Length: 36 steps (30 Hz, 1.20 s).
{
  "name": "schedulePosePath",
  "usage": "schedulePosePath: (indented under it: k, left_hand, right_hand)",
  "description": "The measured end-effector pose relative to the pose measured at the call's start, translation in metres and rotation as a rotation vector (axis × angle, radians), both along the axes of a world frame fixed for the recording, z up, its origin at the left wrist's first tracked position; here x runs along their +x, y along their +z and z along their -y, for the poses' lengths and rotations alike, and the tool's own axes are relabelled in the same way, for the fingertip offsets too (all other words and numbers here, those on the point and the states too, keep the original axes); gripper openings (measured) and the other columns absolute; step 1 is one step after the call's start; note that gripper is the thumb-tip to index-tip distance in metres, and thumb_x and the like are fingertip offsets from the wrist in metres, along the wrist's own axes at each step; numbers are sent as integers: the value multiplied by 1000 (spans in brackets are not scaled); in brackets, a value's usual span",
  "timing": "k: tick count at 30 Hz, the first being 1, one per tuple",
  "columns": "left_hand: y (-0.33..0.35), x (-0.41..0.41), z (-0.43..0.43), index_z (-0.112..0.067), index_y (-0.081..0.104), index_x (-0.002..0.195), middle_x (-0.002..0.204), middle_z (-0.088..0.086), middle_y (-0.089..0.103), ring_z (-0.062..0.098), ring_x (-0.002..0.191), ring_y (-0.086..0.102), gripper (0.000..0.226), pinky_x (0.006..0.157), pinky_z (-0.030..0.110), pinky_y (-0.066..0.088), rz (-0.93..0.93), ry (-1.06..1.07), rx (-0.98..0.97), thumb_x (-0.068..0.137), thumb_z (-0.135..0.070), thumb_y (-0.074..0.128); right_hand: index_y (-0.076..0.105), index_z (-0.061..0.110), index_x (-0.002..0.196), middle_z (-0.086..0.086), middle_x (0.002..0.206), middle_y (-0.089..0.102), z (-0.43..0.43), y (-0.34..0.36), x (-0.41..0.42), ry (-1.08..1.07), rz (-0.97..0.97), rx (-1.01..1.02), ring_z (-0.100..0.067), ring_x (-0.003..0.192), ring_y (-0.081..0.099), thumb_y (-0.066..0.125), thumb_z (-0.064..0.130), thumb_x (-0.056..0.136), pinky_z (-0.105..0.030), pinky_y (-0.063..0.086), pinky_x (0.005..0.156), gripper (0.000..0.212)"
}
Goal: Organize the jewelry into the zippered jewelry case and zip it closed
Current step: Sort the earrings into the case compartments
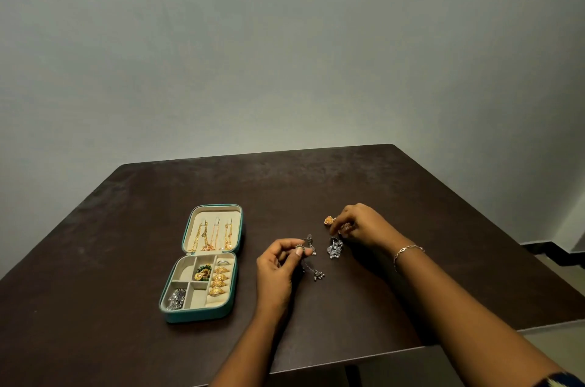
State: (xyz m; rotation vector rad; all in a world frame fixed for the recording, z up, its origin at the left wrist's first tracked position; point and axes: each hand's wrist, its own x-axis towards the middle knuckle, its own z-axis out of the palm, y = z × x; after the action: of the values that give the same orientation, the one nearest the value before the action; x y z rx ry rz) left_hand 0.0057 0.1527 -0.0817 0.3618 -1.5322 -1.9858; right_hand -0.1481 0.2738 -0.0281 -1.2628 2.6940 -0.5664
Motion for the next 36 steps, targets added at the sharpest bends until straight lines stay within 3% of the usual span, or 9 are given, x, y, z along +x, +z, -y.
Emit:
schedulePosePath:
  k: [6, 9, 13, 15, 18, 22, 26, 30, 36]
  left_hand:
    - [1, 0, -1, -5, 63, 85, 81, 20, 69, 10, 68, 66, 15, 62, 19, 48, 0, -5, 7, 85, 7, 54]
    - [2, 0, -1, -5, 63, 84, 79, 17, 69, 10, 68, 67, 15, 63, 19, 48, -1, -5, 7, 85, 7, 55]
    - [1, 1, -1, -5, 63, 85, 79, 17, 70, 9, 66, 66, 14, 61, 18, 48, 2, -6, 9, 85, 6, 55]
    - [1, 1, -1, -4, 63, 85, 79, 18, 69, 8, 64, 65, 13, 58, 15, 47, -2, -4, 14, 85, 6, 55]
    - [2, 1, -1, -3, 63, 85, 81, 21, 69, 7, 64, 65, 13, 57, 14, 47, -9, -5, 15, 85, 6, 55]
    - [1, 0, -1, -5, 63, 85, 77, 15, 70, 8, 65, 66, 13, 58, 16, 48, -5, -11, 26, 85, 5, 55]
    - [1, 0, -1, -6, 63, 84, 78, 15, 70, 9, 66, 66, 13, 61, 19, 48, 8, -13, 33, 85, 5, 56]
    - [1, 0, -1, -7, 64, 84, 78, 15, 71, 9, 67, 66, 13, 60, 18, 48, 14, -17, 29, 85, 3, 56]
    - [2, 1, 0, -5, 63, 85, 80, 19, 69, 7, 62, 64, 12, 58, 16, 47, 12, -13, 21, 85, 5, 55]
  right_hand:
    - [69, 23, 103, -3, 110, 58, 7, -2, 4, 85, -146, 154, -20, 108, 44, 61, 22, 86, -25, 33, 78, 19]
    - [69, 20, 98, -2, 105, 62, 8, -6, 3, 39, -164, 103, -18, 103, 47, 62, 22, 85, -24, 32, 73, 15]
    - [72, 15, 88, 1, 92, 71, 3, -3, 3, -87, 144, -275, -7, 79, 61, 65, 9, 82, -12, 43, 66, 11]
    - [72, 14, 84, -5, 92, 73, 0, -1, 3, -80, 277, -392, -17, 85, 67, 64, 4, 82, -19, 51, 76, 13]
    - [71, 12, 83, -11, 91, 72, -1, -2, 3, -89, 311, -430, -27, 88, 66, 62, 2, 83, -23, 52, 75, 14]
    - [72, 14, 83, -5, 89, 73, 2, -6, 4, -91, 309, -413, -20, 85, 67, 63, 5, 83, -33, 55, 80, 12]
    - [70, 18, 79, 1, 79, 69, 6, -3, 9, -99, 318, -442, -10, 72, 62, 62, 7, 84, -25, 52, 69, 14]
    - [69, 7, 85, -4, 80, 68, 6, 13, 11, -64, 388, -570, -12, 71, 64, 59, 0, 85, -15, 51, 64, 12]
    - [63, -1, 86, -10, 75, 64, 5, 31, 22, -24, 549, -679, 3, 52, 59, 51, -8, 87, -9, 43, 48, 13]
